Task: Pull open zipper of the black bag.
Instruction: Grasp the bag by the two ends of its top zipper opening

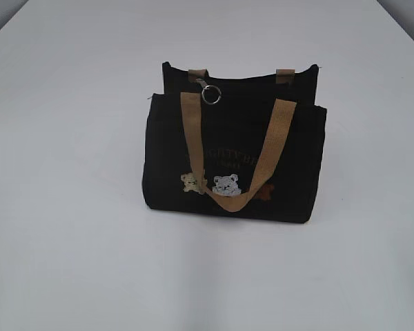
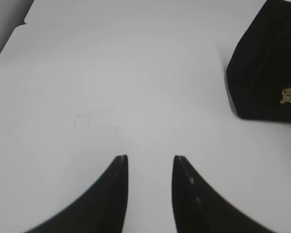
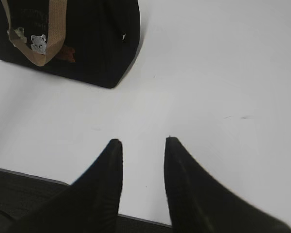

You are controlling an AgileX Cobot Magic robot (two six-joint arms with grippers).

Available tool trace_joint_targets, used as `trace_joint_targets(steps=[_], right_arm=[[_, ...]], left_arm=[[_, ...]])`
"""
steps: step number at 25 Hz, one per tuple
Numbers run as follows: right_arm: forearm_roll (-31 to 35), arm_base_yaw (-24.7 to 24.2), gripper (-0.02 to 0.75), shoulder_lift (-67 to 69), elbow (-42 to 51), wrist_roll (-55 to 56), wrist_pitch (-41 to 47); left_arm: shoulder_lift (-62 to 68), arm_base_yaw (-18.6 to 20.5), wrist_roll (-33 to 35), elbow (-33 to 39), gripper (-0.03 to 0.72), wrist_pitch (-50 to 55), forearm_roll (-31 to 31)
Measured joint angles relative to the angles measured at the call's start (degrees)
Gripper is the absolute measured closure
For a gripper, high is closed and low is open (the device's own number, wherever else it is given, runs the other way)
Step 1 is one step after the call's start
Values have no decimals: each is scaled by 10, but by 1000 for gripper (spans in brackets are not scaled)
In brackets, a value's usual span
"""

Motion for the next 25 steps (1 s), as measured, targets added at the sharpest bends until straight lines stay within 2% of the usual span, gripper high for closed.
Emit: trace_joint_targets(steps=[9, 12, 14, 15, 18, 20, 22, 25], right_arm=[[0, 0, 496, 0, 0, 0, 0], [0, 0, 496, 0, 0, 0, 0], [0, 0, 496, 0, 0, 0, 0], [0, 0, 496, 0, 0, 0, 0], [0, 0, 496, 0, 0, 0, 0], [0, 0, 496, 0, 0, 0, 0], [0, 0, 496, 0, 0, 0, 0], [0, 0, 496, 0, 0, 0, 0]], left_arm=[[0, 0, 0, 0, 453, 0, -6], [13, 0, 5, -1, 453, -1, -50], [51, 0, 53, -3, 449, -21, -131], [81, 0, 104, -5, 443, -44, -181], [194, 0, 371, -8, 421, -144, -387], [286, 0, 528, -8, 406, -193, -497], [394, 0, 744, -9, 381, -215, -641], [559, 0, 996, -11, 349, -224, -811]])
